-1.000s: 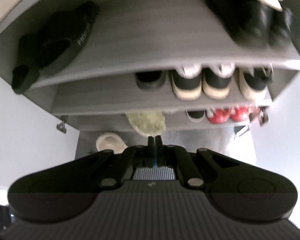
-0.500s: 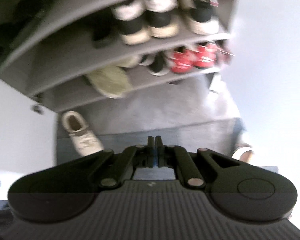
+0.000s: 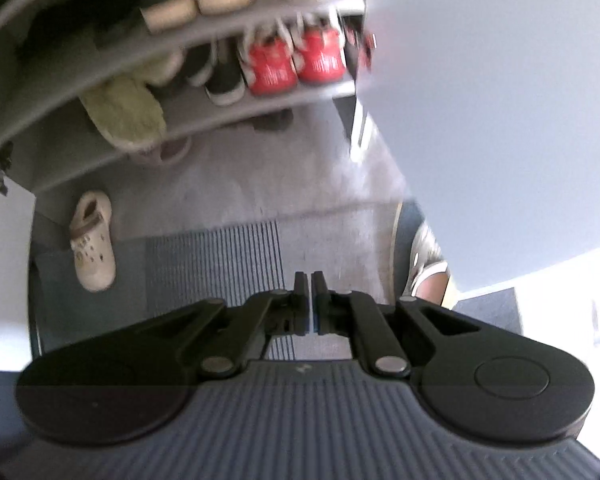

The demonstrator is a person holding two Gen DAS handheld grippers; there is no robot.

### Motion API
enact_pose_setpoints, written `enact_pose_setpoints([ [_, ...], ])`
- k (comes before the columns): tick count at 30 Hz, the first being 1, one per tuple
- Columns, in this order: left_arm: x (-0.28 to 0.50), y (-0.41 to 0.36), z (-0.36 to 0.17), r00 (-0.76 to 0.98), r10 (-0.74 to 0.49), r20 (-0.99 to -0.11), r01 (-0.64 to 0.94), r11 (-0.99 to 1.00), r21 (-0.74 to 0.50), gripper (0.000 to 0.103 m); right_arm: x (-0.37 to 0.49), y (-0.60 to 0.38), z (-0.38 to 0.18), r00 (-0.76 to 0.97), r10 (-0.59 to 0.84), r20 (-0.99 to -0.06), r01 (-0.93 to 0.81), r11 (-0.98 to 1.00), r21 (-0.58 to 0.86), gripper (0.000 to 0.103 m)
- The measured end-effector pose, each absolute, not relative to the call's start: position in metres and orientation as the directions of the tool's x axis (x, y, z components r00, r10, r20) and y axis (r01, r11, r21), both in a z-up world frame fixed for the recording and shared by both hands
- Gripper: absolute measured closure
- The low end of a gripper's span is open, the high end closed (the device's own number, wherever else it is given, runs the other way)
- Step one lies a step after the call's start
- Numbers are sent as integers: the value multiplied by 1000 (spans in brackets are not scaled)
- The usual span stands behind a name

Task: Organize scattered shoes
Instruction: 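Withdraw the right tool and move it toward the second pair of cream clogs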

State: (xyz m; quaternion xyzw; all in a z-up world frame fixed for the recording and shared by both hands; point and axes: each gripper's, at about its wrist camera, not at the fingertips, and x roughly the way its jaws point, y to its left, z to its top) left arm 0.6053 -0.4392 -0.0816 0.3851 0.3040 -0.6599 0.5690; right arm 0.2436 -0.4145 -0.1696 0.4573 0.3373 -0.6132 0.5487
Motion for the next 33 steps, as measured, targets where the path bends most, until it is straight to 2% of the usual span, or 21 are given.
enact_pose_setpoints([
  [4,604,-477,-175,5,-512,-859,975,-187,117,6,220,-404,-232,55,-349,-936,984,-139,110,95],
  [5,607,-488,-202,18,-513,-858,972,-192,135,6,216,-401,-250,45,-360,-932,987,-127,96,91],
  [9,630,-537,-313,94,-522,-848,945,-220,240,12,210,-394,-330,13,-398,-917,994,-95,55,43],
  [11,647,-565,-355,138,-527,-838,926,-232,298,12,214,-393,-360,9,-415,-910,995,-85,48,36],
  [16,682,-627,-423,206,-500,-841,882,-277,381,15,240,-398,-425,55,-455,-889,994,-63,94,35],
  [19,690,-651,-457,228,-443,-867,853,-339,397,22,249,-407,-443,97,-513,-853,989,-50,142,35],
  [21,689,-659,-470,231,-406,-884,843,-370,390,36,253,-414,-453,109,-547,-830,985,-55,166,35],
  [23,684,-665,-476,226,-388,-894,830,-403,385,40,251,-419,-461,105,-580,-808,980,-80,184,35],
  [24,682,-667,-477,214,-377,-901,827,-421,372,56,248,-420,-465,101,-606,-789,974,-102,202,35],
  [27,679,-672,-474,200,-370,-907,824,-438,360,73,236,-419,-473,76,-660,-748,958,-159,237,35],
  [28,680,-674,-471,190,-367,-911,829,-438,349,77,230,-418,-473,56,-670,-740,956,-179,234,35],
  [33,672,-674,-461,165,-323,-932,859,-417,297,81,190,-409,-458,-146,-685,-714,933,-336,132,35],
])
